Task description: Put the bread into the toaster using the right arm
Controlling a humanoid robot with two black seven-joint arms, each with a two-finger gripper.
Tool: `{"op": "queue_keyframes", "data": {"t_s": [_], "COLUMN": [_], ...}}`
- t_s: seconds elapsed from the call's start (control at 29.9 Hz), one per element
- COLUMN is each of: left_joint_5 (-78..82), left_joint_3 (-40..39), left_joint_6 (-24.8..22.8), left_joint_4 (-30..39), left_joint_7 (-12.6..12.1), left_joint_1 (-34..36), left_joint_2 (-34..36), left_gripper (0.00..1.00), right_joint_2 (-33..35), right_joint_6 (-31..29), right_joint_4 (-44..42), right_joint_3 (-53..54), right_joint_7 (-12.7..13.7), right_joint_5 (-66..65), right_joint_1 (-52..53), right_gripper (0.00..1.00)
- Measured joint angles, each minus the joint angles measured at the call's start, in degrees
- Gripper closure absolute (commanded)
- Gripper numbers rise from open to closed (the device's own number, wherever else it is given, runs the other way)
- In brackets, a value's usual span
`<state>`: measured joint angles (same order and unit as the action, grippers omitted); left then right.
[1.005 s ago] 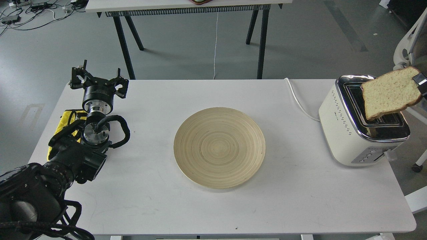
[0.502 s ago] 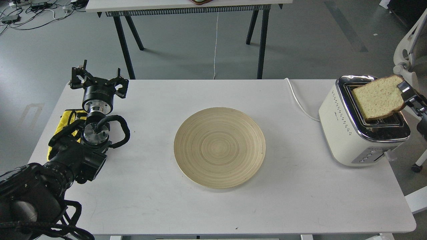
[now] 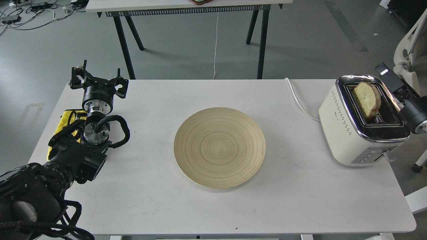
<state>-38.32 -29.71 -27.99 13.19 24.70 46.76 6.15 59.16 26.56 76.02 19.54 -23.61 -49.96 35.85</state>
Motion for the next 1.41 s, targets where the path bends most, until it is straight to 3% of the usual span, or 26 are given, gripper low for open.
{"op": "queue_keyframes", "data": {"t_s": [0.2,0.44,0.7,1.0,1.14,1.41], "left_joint_5": [0.00,0.00,0.00,0.00,-0.01,0.00], "left_joint_3": [0.00,0.00,0.00,0.00,0.00,0.00], "left_joint_6": [-0.02,-0.02,-0.01,-0.01,-0.01,-0.01], "left_joint_4": [0.00,-0.01,0.00,-0.01,-0.01,-0.01], "left_joint_7": [0.00,0.00,0.00,0.00,0.00,0.00], "left_joint_1": [0.00,0.00,0.00,0.01,0.01,0.00], "left_joint_2": [0.01,0.01,-0.01,0.00,0.00,0.00], "left_gripper": [0.00,0.00,0.00,0.00,0.00,0.00], "right_joint_2": [-0.02,-16.38,-36.01,-47.12,-50.03,-50.89], "right_joint_6": [-4.77,-10.34,-24.03,-41.99,-44.27,-44.61], "right_joint_4": [7.23,5.77,-6.73,-25.21,-30.05,-30.50], "right_joint_3": [8.29,15.16,24.09,28.92,30.13,30.30], "right_joint_7": [-0.23,-0.80,-3.00,-3.01,-3.22,-3.29], "right_joint_5": [4.51,14.78,27.27,39.19,39.31,39.41], "right_joint_1": [-0.06,-0.19,-0.40,-0.45,-0.41,-0.38], "right_gripper": [0.02,0.02,0.02,0.02,0.02,0.02]}}
